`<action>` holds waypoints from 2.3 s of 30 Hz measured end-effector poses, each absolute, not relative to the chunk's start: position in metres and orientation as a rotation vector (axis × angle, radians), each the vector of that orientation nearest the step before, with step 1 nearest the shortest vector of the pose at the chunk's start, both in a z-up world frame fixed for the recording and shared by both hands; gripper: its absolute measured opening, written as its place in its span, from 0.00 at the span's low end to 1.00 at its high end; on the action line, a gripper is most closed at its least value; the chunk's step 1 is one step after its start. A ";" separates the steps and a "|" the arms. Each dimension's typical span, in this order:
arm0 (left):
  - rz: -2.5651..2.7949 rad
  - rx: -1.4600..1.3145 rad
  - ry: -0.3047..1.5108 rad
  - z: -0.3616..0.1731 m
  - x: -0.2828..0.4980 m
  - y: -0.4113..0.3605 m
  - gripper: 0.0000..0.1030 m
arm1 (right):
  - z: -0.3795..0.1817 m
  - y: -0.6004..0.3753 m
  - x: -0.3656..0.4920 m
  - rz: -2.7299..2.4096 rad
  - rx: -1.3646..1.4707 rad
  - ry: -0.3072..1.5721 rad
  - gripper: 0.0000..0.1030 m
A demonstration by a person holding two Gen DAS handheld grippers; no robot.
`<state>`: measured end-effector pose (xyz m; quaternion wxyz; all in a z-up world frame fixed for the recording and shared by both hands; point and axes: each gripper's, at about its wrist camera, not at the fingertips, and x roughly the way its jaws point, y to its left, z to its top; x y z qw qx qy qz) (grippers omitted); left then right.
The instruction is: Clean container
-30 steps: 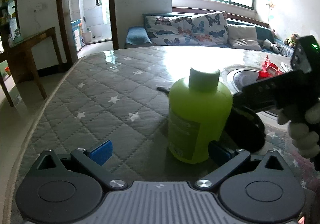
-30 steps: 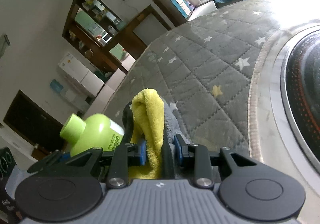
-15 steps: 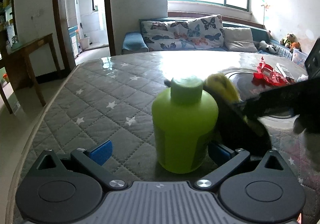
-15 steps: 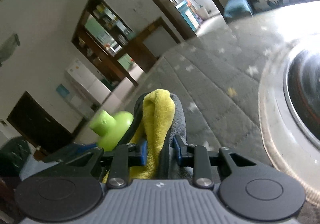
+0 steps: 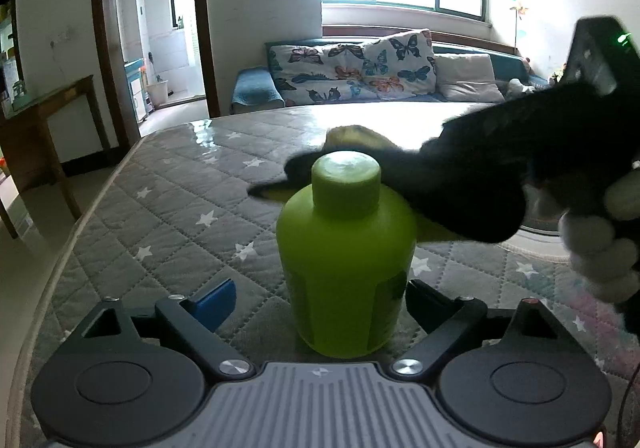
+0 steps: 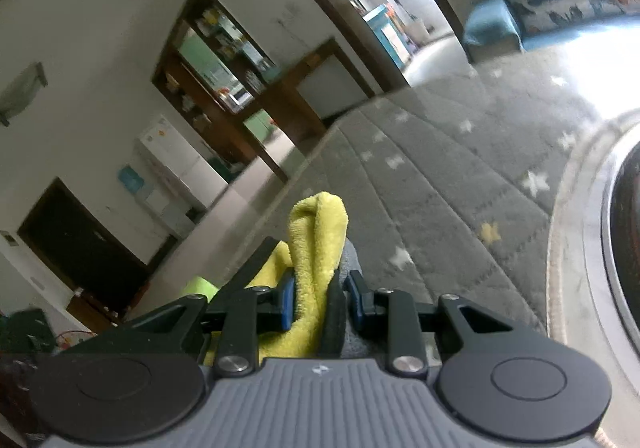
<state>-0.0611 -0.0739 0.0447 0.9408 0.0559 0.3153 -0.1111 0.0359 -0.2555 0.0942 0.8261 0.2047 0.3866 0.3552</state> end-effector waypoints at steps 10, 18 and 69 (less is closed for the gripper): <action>-0.248 0.120 0.634 0.045 -0.067 -0.070 0.85 | 0.075 -0.256 0.018 0.752 0.387 0.872 0.26; -0.263 0.107 0.617 0.050 -0.070 -0.065 0.84 | 0.071 -0.254 -0.006 0.771 0.343 0.882 0.26; -0.329 0.077 0.582 0.058 -0.093 -0.046 0.69 | 0.117 -0.254 -0.011 0.889 0.404 0.739 0.26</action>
